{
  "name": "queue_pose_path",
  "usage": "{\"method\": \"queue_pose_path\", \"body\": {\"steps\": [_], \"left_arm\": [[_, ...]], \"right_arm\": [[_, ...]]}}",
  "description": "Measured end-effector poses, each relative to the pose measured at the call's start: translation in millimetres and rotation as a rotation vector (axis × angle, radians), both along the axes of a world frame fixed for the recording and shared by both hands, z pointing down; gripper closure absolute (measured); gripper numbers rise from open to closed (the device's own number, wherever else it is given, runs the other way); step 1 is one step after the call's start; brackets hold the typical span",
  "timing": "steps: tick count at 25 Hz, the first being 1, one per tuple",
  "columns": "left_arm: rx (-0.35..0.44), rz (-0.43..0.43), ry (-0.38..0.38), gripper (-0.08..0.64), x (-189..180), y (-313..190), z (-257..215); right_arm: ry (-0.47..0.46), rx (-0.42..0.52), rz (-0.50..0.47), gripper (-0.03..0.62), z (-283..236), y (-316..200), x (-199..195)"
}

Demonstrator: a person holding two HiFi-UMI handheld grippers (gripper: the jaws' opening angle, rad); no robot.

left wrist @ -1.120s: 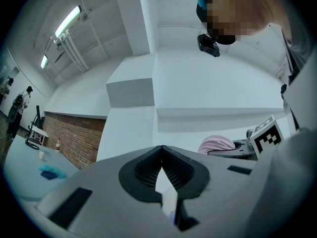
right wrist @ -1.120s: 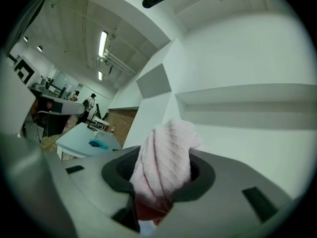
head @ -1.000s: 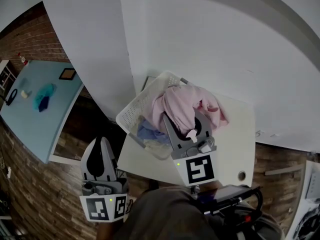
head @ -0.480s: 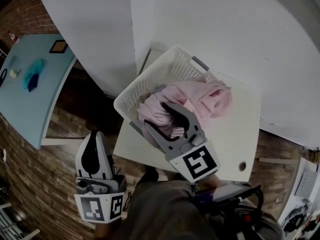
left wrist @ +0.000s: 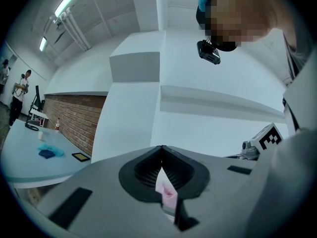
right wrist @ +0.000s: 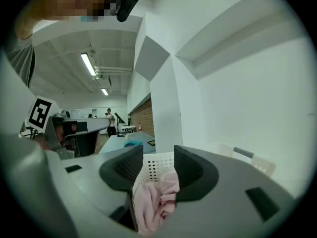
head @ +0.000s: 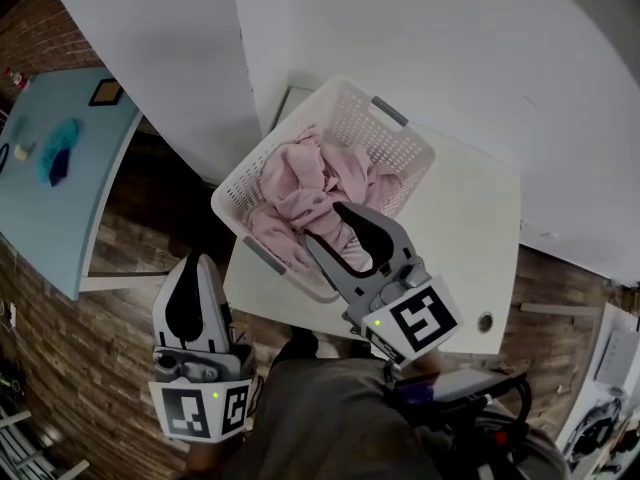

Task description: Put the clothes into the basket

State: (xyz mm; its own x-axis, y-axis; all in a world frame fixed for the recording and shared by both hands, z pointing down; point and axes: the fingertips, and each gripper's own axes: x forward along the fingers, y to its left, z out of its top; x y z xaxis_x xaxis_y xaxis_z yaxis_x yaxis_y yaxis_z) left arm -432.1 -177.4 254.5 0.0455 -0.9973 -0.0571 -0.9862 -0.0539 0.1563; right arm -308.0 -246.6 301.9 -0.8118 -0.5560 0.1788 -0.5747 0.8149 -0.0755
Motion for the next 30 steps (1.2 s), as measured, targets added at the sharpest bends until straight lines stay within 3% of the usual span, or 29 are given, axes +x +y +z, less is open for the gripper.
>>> {"method": "queue_pose_path", "body": {"steps": [6, 13, 21, 30], "left_arm": [[0.017, 0.044, -0.031, 0.551, 33, 5, -10], [0.053, 0.126, -0.053, 0.551, 88, 13, -20], [0.073, 0.228, -0.047, 0.551, 179, 33, -21], [0.072, 0.325, -0.066, 0.551, 290, 64, -18]], "right_arm": [[-0.021, 0.012, 0.052, 0.417, -4, 7, 35], [-0.077, 0.034, 0.149, 0.558, -12, 23, 98], [-0.005, 0.134, 0.288, 0.581, -9, 59, 194], [0.013, 0.151, 0.392, 0.584, -6, 106, 308]]}}
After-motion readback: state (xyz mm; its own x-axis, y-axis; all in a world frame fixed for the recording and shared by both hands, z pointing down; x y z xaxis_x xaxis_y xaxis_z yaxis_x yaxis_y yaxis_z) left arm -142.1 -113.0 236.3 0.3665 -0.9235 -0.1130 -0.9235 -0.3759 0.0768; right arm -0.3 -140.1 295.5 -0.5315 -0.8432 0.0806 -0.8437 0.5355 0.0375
